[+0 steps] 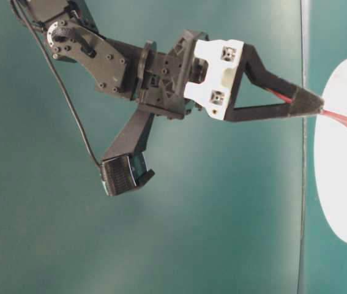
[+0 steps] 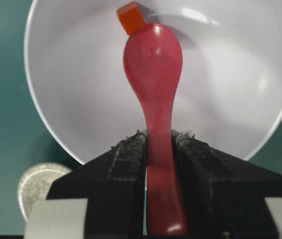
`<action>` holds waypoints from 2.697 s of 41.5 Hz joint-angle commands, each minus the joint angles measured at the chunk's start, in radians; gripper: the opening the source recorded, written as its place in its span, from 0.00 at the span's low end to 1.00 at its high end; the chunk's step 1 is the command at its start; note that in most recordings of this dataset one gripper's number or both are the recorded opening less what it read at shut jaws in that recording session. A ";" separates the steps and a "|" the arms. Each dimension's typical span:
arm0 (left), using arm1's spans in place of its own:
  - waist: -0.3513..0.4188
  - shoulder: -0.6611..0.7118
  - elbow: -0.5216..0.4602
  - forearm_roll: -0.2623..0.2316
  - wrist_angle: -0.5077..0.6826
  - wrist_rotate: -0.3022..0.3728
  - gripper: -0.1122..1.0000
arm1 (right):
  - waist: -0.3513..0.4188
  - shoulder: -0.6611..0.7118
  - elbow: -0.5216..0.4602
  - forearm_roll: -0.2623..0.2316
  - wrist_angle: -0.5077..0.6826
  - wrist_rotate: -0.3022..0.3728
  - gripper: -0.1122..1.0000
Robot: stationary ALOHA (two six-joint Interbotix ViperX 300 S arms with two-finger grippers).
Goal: Grip the spoon and scoop the red block from the bowl with right arm.
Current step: 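Slide the spoon under the red cube inside the bowl, then raise the spoon carrying the red cube up out of the bowl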
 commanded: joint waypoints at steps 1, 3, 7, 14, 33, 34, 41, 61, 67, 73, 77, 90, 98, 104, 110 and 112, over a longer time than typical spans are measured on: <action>-0.002 0.008 -0.023 0.003 -0.008 0.002 0.10 | 0.008 -0.014 -0.023 0.014 -0.018 -0.002 0.32; -0.003 0.008 -0.023 0.003 -0.009 0.002 0.10 | 0.011 -0.014 -0.023 0.017 -0.021 -0.002 0.31; -0.003 0.008 -0.023 0.003 -0.009 0.002 0.10 | 0.015 -0.014 -0.023 0.018 -0.032 -0.002 0.30; -0.003 0.008 -0.023 0.002 -0.008 0.002 0.10 | 0.017 -0.014 -0.023 0.018 -0.058 -0.002 0.30; -0.003 0.008 -0.023 0.003 -0.006 0.002 0.10 | 0.017 -0.017 -0.020 0.026 -0.137 0.014 0.30; -0.002 0.008 -0.023 0.003 -0.006 0.002 0.10 | 0.017 -0.018 -0.018 0.028 -0.137 0.014 0.30; -0.003 0.008 -0.025 0.003 -0.006 0.002 0.10 | 0.017 -0.046 0.002 0.034 -0.138 0.014 0.30; -0.003 0.008 -0.023 0.003 -0.005 0.002 0.10 | 0.017 -0.181 0.170 0.038 -0.351 0.097 0.30; -0.003 0.008 -0.023 0.003 -0.005 0.000 0.10 | 0.017 -0.233 0.242 0.038 -0.494 0.112 0.30; -0.003 0.008 -0.025 0.003 -0.005 0.000 0.10 | 0.018 -0.288 0.311 0.038 -0.641 0.114 0.30; -0.003 0.008 -0.023 0.003 -0.005 0.000 0.10 | 0.023 -0.330 0.354 0.038 -0.729 0.115 0.30; -0.003 0.008 -0.023 0.003 -0.005 0.000 0.10 | 0.046 -0.430 0.430 0.038 -0.802 0.138 0.30; -0.003 0.008 -0.023 0.003 -0.005 -0.002 0.10 | 0.046 -0.472 0.416 0.038 -0.784 0.158 0.30; -0.003 0.008 -0.023 0.003 -0.005 -0.003 0.10 | 0.046 -0.500 0.400 0.038 -0.726 0.158 0.30; -0.003 0.008 -0.023 0.003 -0.005 -0.002 0.10 | 0.046 -0.522 0.396 0.038 -0.687 0.158 0.30; -0.003 0.008 -0.023 0.003 -0.003 -0.002 0.10 | 0.046 -0.531 0.397 0.038 -0.681 0.158 0.30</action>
